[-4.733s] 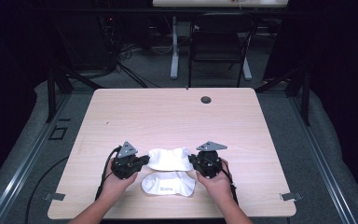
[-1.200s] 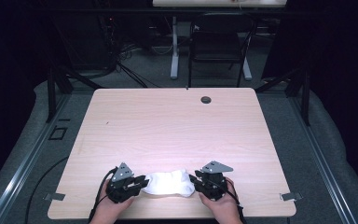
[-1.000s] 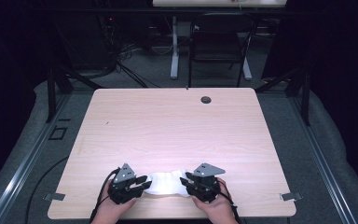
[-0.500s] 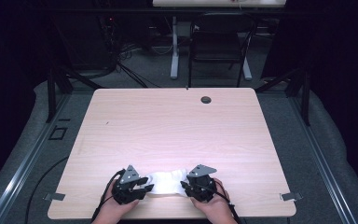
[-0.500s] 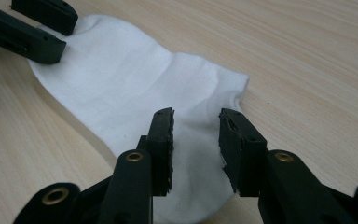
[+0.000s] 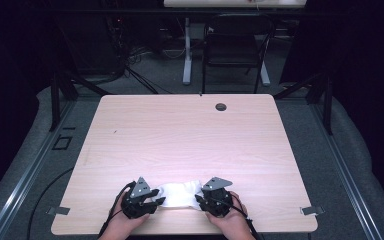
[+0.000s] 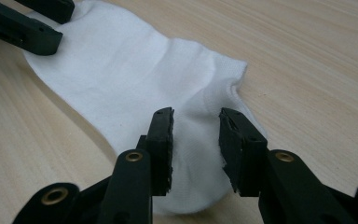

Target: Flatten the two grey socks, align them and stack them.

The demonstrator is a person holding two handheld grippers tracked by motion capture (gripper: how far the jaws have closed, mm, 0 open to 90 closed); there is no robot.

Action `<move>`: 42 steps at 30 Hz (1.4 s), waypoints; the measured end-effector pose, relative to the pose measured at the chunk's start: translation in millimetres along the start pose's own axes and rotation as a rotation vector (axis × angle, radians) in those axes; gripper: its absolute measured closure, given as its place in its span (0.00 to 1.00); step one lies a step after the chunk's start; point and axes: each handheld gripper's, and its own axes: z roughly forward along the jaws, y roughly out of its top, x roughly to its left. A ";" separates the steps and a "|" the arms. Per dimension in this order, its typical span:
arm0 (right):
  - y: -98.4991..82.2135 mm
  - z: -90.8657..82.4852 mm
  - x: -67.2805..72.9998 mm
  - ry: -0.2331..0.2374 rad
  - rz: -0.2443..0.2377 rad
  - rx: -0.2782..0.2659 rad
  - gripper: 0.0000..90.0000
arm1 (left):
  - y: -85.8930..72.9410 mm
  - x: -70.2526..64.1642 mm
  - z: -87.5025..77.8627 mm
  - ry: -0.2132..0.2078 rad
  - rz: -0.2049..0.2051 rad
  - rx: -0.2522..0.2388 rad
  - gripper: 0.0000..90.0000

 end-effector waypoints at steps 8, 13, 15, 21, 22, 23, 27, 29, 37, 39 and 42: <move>3.7 7.4 -9.6 -0.005 0.044 -0.035 0.74 | 2.6 10.4 7.0 0.008 -0.010 -0.033 0.67; 5.3 10.6 -13.3 -0.010 0.061 -0.048 0.74 | 3.7 14.8 10.6 0.023 -0.030 -0.052 0.67; 5.7 11.6 -14.3 -0.012 0.061 -0.056 0.74 | 4.0 16.8 11.0 0.015 -0.024 -0.054 0.67; 6.7 15.1 -16.2 -0.013 0.070 -0.073 0.73 | 4.6 19.3 13.4 0.027 -0.016 -0.063 0.65; 6.8 15.5 -17.0 -0.016 0.060 -0.075 0.73 | 4.6 19.5 14.0 0.027 -0.022 -0.069 0.65; 6.8 15.9 -17.1 -0.016 0.061 -0.079 0.73 | 4.7 19.8 14.5 0.037 -0.025 -0.072 0.65; 6.9 16.4 -17.6 -0.018 0.064 -0.082 0.73 | 5.0 21.4 15.0 0.028 -0.035 -0.076 0.64; 7.2 16.6 -18.1 -0.020 0.062 -0.081 0.73 | 5.2 21.6 14.9 0.027 -0.036 -0.074 0.64; 8.6 15.1 -17.2 -0.016 0.070 -0.085 0.70 | 7.9 22.6 11.8 0.012 -0.059 -0.074 0.58; 9.2 12.9 -17.0 -0.017 0.066 -0.088 0.68 | 8.7 23.4 9.0 0.015 -0.062 -0.078 0.56; 9.5 5.9 -17.6 -0.017 0.068 -0.127 0.64 | 9.5 24.9 4.2 0.013 -0.080 -0.091 0.53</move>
